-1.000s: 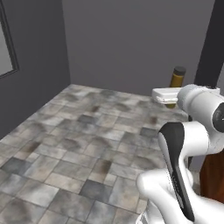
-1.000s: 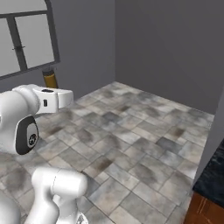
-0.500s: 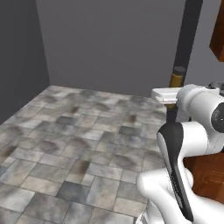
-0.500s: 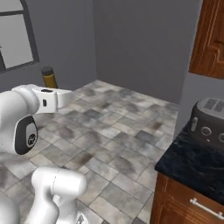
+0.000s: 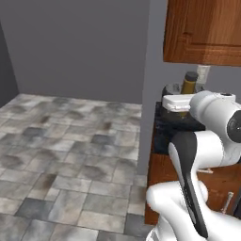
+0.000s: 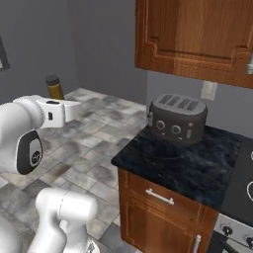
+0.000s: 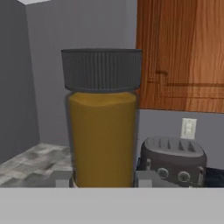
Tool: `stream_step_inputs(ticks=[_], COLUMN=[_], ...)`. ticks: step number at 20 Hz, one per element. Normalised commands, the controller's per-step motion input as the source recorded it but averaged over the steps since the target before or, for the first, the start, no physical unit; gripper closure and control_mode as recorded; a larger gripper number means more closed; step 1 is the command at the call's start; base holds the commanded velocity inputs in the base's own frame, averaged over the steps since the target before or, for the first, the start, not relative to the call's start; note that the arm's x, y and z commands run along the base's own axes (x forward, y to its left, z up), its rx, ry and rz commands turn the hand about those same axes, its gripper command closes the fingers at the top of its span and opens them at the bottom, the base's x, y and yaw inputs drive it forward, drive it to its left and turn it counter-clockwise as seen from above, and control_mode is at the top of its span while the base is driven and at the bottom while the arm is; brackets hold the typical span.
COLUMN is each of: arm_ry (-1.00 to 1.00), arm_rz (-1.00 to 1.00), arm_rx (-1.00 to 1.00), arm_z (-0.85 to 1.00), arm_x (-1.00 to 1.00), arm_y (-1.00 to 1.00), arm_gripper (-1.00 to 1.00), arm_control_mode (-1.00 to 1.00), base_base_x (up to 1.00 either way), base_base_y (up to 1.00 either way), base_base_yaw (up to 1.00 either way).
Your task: Collect the turmeric, mayonnaise, and shaker from the cabinet and place them next to the stove.
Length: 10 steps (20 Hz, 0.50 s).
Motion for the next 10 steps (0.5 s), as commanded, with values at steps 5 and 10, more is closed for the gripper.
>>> stream_step_inputs(ticks=[5, 10], arm_ry=[0.00, 0.00], arm_rz=[0.00, 0.00], arm_rx=[0.00, 0.00], arm_z=[0.00, 0.00], arm_x=[0.00, 0.00], arm_y=[0.00, 0.00], arm_gripper=[1.00, 1.00], arm_control_mode=[1.00, 1.00], base_base_x=[-0.18, -0.07], base_base_y=[-0.86, -0.79], base_base_yaw=[-0.26, -0.25])
